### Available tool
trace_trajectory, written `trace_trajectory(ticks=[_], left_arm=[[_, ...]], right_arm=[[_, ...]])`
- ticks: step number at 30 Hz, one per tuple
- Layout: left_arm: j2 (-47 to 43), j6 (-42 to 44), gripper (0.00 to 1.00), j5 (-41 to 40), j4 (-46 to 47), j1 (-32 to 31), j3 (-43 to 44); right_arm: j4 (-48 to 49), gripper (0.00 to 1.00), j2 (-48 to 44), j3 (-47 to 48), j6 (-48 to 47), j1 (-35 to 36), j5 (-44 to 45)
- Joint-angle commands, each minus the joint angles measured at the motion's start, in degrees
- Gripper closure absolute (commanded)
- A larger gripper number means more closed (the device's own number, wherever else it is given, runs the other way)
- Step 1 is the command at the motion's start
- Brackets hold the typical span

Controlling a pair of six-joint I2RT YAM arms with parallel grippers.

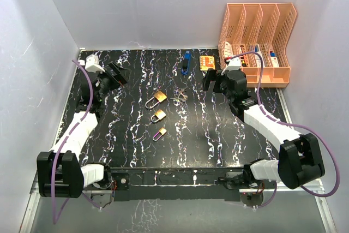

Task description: Unlock with the key

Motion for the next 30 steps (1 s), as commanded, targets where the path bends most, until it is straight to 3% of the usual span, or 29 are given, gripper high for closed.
trace_trajectory(ticks=[1,11,18,24,30], left_arm=[[-3.2,0.4,0.01,0.2,0.0,0.1,0.0],[-6.8,1.2,0.02,0.2,-0.1,0.2,-1.7],[-6.4,0.3,0.01,-2.2,-1.8,0.2,-2.0],[-6.0,0.4,0.02,-1.0,0.0,0.1,-3.1],[-2.4,2.3,0.02,1.1,-3.8,0.2,-0.7]], right_arm=[[2.4,0.02,-0.4,2.5,0.3,-0.2,-0.2],[2.3,0.02,-0.6,2.2,0.5,-0.2,-0.4],[2.3,0.02,-0.7,1.8,0.4,-0.2,-0.1],[2.2,0.02,-0.8,1.7,0.2,-0.2,0.0],[1.1,0.02,-0.9,2.0,-0.2,-0.2,-0.1]])
